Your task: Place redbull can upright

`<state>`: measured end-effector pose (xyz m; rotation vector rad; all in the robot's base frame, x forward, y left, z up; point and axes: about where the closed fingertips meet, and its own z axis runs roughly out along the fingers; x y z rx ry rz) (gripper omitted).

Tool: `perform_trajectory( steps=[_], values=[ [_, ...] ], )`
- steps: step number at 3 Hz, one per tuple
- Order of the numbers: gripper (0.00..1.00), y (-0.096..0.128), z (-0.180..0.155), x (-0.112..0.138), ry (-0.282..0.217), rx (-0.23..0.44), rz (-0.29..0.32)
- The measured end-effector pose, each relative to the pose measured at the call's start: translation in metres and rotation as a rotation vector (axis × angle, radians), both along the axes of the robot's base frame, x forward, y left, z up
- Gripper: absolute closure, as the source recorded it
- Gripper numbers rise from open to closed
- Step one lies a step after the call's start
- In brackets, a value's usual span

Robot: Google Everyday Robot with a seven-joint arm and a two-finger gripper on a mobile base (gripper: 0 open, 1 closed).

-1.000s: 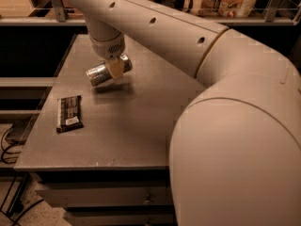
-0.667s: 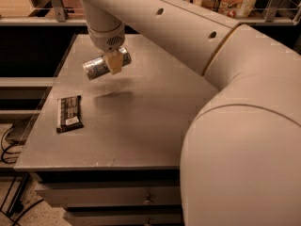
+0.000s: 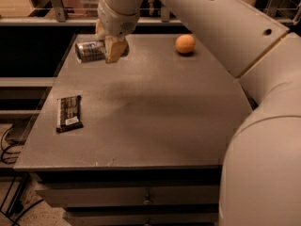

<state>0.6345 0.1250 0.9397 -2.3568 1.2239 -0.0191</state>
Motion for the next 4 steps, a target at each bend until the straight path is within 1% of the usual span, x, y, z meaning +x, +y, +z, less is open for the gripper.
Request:
perform_trajectory(
  steps=[1,2,3,4],
  values=[
    [1.00,-0.004,0.009,-0.003,0.094,0.219,0.035],
    [1.00,-0.007,0.012,-0.009,0.201,0.440,0.052],
    [1.00,-0.015,0.014,-0.012,0.275,0.561,0.021],
    [1.00,-0.017,0.016,-0.013,0.279,0.569,0.020]
  ],
)
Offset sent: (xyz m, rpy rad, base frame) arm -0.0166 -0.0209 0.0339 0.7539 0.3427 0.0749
